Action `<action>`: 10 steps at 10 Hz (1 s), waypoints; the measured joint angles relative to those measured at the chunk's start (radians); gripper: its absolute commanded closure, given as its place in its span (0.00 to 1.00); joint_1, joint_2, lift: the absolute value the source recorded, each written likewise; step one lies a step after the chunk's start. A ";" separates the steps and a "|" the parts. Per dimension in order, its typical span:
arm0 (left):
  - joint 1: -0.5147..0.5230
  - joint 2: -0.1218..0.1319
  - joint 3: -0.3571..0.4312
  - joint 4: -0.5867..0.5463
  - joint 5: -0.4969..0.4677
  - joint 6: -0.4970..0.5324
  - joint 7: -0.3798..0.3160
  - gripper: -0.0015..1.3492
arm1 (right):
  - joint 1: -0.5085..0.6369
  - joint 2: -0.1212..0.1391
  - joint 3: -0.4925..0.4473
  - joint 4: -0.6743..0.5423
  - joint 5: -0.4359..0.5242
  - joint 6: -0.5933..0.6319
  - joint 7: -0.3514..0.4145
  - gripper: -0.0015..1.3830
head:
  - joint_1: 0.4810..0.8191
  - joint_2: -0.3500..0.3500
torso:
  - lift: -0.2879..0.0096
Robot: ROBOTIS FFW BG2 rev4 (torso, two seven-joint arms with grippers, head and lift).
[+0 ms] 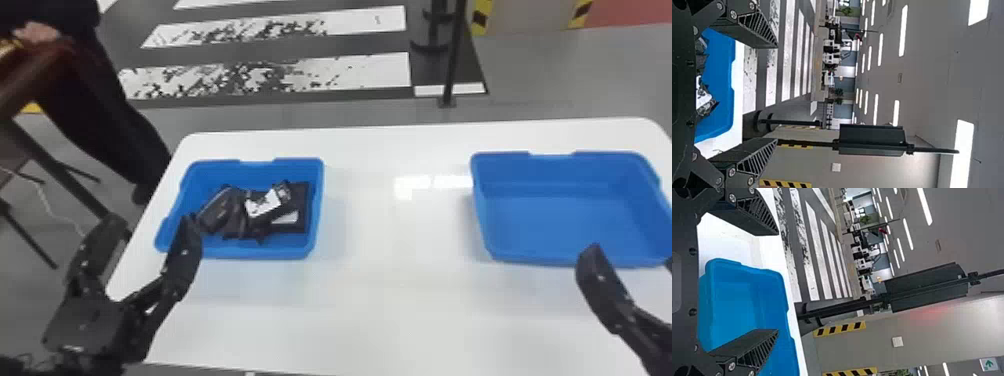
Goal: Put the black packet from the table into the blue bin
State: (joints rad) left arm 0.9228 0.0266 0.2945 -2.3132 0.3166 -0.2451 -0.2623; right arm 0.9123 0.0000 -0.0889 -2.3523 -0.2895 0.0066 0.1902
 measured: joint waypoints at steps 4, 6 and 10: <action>-0.003 -0.001 -0.003 0.002 -0.001 0.002 0.000 0.15 | -0.002 0.000 0.001 0.003 -0.002 -0.003 0.000 0.10 | 0.63 0.72 | 0.60; -0.004 0.000 -0.003 0.004 -0.005 -0.001 0.000 0.15 | -0.004 0.000 0.001 0.005 -0.002 -0.004 0.000 0.10 | 0.63 0.72 | 0.60; -0.005 0.000 -0.003 0.008 0.003 -0.003 0.000 0.15 | -0.004 0.000 0.001 0.005 0.000 -0.006 0.000 0.10 | 0.63 0.72 | 0.60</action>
State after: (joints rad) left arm 0.9178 0.0261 0.2911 -2.3051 0.3194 -0.2483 -0.2623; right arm 0.9080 0.0000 -0.0877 -2.3475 -0.2897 0.0011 0.1902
